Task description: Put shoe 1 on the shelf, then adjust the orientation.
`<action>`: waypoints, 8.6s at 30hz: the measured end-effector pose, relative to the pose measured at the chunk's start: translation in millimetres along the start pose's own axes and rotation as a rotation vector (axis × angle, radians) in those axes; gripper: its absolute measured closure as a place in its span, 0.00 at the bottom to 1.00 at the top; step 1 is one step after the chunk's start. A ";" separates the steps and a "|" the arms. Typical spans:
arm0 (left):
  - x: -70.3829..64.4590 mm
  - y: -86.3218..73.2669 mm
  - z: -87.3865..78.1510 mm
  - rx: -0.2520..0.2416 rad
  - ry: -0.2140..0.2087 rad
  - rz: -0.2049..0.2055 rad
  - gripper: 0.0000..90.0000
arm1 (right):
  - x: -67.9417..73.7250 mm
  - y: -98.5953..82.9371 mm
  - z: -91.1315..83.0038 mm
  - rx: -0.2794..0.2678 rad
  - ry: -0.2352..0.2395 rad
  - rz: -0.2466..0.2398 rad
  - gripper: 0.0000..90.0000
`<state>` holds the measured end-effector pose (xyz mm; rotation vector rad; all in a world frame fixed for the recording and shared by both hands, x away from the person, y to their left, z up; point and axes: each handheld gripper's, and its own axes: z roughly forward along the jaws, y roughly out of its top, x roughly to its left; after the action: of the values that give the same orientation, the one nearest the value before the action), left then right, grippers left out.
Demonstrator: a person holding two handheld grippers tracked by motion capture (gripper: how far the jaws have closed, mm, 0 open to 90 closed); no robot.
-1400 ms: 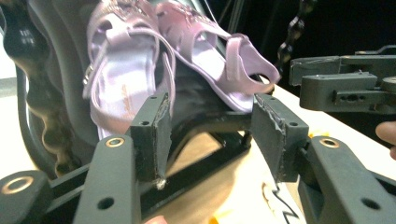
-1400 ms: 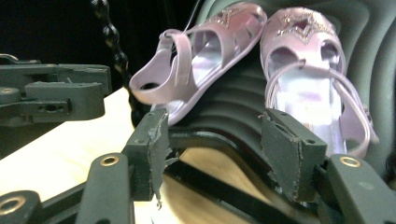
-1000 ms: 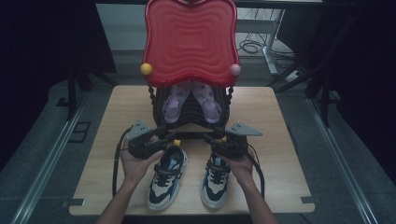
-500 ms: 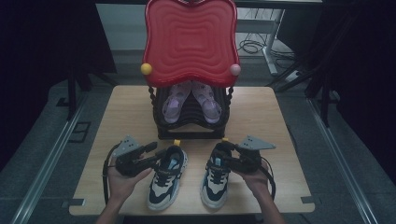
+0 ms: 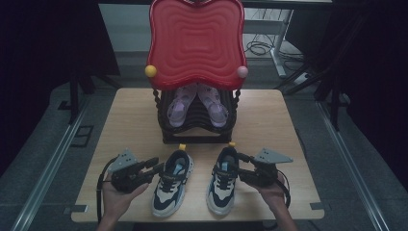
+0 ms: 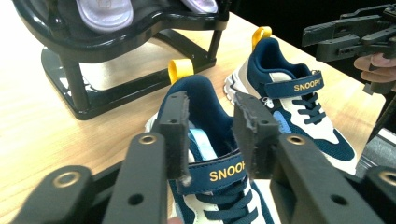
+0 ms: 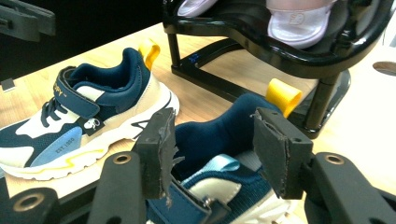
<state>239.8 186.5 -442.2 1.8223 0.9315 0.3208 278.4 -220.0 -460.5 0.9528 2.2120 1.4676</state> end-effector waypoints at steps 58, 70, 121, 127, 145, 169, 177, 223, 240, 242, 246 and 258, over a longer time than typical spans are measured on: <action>-56.7 -45.9 59.6 0.377 -0.085 0.097 1.00 | -12.4 -2.6 -10.7 0.018 -0.093 0.056 0.54; -43.0 -45.9 46.2 0.368 -0.085 0.060 1.00 | -12.9 -1.9 -12.5 0.016 -0.098 0.059 0.54; 48.8 -43.4 8.3 0.363 0.075 -0.068 1.00 | -10.7 5.2 -10.1 0.005 -0.090 0.049 0.54; 59.2 -40.4 9.5 0.363 0.098 -0.079 1.00 | -7.3 7.7 -8.2 0.003 -0.080 0.041 0.54; 52.0 -6.1 -4.3 0.231 0.080 -0.077 0.97 | 2.1 15.2 -2.8 0.001 -0.041 0.037 0.57; 60.4 18.6 -5.8 0.107 0.057 -0.142 0.57 | 61.7 78.2 95.1 0.196 0.154 -0.086 0.94; 62.0 17.5 -14.0 0.094 0.051 -0.142 0.54 | 65.0 84.4 122.9 0.258 0.187 -0.082 0.99; 77.2 5.2 -38.1 0.079 0.101 -0.179 0.53 | 85.9 66.5 134.8 0.357 0.256 -0.144 1.00; 77.9 0.3 -41.5 0.089 0.107 -0.187 0.53 | 115.8 55.7 115.4 0.349 0.325 -0.211 1.00; 78.3 0.0 -42.7 0.087 0.109 -0.187 0.53 | 122.2 53.6 112.9 0.344 0.334 -0.225 1.00; 80.5 -1.5 -44.5 0.086 0.115 -0.194 0.53 | 130.4 50.8 109.8 0.336 0.353 -0.232 1.00; 80.7 -3.6 -42.3 0.089 0.078 -0.211 0.53 | 137.3 41.8 105.3 0.340 0.376 -0.229 1.00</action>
<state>266.6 273.7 -442.1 1.7830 1.1981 0.2227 255.4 -43.6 -454.1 0.5132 2.8003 1.2711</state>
